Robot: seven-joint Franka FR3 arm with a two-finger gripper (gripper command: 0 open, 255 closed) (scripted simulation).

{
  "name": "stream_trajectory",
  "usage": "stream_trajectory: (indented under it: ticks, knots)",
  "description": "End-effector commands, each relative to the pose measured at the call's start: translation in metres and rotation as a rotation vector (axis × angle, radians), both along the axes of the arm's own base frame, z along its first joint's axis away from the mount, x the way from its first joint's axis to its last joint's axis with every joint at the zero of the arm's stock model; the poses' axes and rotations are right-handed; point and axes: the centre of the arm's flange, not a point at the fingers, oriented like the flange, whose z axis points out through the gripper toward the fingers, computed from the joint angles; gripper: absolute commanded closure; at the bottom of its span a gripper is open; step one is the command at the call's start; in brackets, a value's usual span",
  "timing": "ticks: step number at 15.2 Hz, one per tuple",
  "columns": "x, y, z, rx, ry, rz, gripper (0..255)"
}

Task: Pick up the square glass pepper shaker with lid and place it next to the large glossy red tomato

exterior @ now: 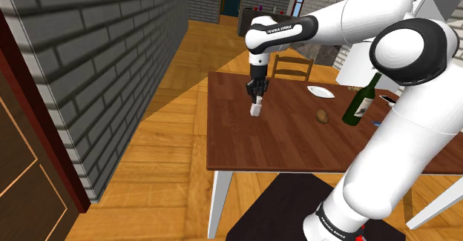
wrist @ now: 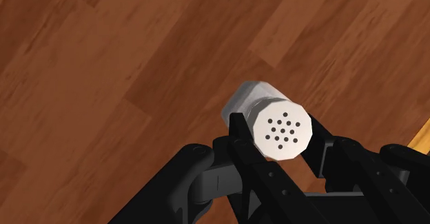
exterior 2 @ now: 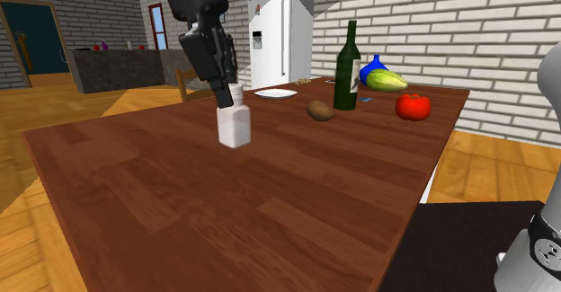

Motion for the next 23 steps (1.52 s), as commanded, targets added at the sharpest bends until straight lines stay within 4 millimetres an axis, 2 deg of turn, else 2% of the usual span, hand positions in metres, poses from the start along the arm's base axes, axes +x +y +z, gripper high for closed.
stream_trajectory:
  ticks: [1,14,23]
  knots:
    - [0.0,0.001,0.011,0.0,0.0,0.0,255]
    - [0.0,0.001,0.076,0.0,0.0,0.0,255]
    - [-0.096,-0.07,0.076,0.0,0.0,0.0,255]
